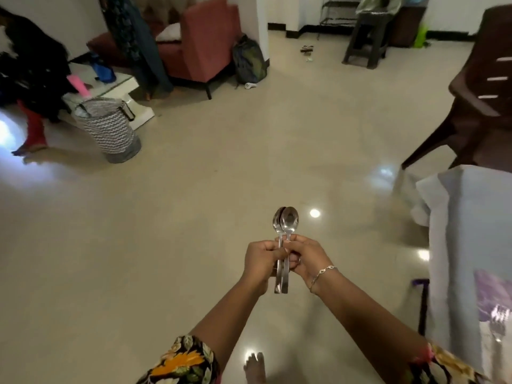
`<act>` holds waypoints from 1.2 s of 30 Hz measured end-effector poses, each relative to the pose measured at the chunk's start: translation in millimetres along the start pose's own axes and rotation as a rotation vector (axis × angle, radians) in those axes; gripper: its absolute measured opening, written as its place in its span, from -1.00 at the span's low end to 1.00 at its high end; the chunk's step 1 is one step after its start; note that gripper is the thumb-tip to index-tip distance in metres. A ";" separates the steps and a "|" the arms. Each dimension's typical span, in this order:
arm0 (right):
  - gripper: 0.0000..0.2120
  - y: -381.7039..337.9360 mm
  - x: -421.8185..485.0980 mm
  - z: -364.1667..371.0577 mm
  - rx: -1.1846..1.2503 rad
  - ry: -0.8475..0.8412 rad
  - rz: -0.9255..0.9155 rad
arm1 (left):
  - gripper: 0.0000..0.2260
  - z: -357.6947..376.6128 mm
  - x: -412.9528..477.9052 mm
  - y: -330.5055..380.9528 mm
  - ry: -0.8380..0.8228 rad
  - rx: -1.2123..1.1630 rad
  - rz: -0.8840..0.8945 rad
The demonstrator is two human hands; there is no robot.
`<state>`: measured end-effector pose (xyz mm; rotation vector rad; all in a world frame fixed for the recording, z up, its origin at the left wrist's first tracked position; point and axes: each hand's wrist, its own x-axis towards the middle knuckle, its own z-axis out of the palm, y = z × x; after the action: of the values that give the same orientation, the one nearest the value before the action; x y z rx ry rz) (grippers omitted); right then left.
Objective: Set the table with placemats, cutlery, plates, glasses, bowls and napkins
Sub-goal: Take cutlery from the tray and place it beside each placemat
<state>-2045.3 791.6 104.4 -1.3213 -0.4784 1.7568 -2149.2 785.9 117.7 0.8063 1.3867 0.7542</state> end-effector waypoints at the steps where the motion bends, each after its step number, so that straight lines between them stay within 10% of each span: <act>1: -0.80 -3.8 7.0 8.2 0.008 0.021 -0.009 | -0.87 -7.4 9.9 5.7 -0.028 0.021 0.007; 16: -0.82 -132.5 166.0 -10.6 0.088 0.223 -0.144 | -0.89 36.2 209.1 113.2 -0.267 0.142 0.025; 36: -0.77 -349.7 273.0 -271.2 0.340 0.841 -0.264 | -0.92 363.5 430.2 253.1 -0.748 0.405 -0.010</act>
<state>-1674.6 1156.2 101.3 -1.5110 0.1180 0.8887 -1762.9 1267.4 108.0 1.2376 0.8578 0.1109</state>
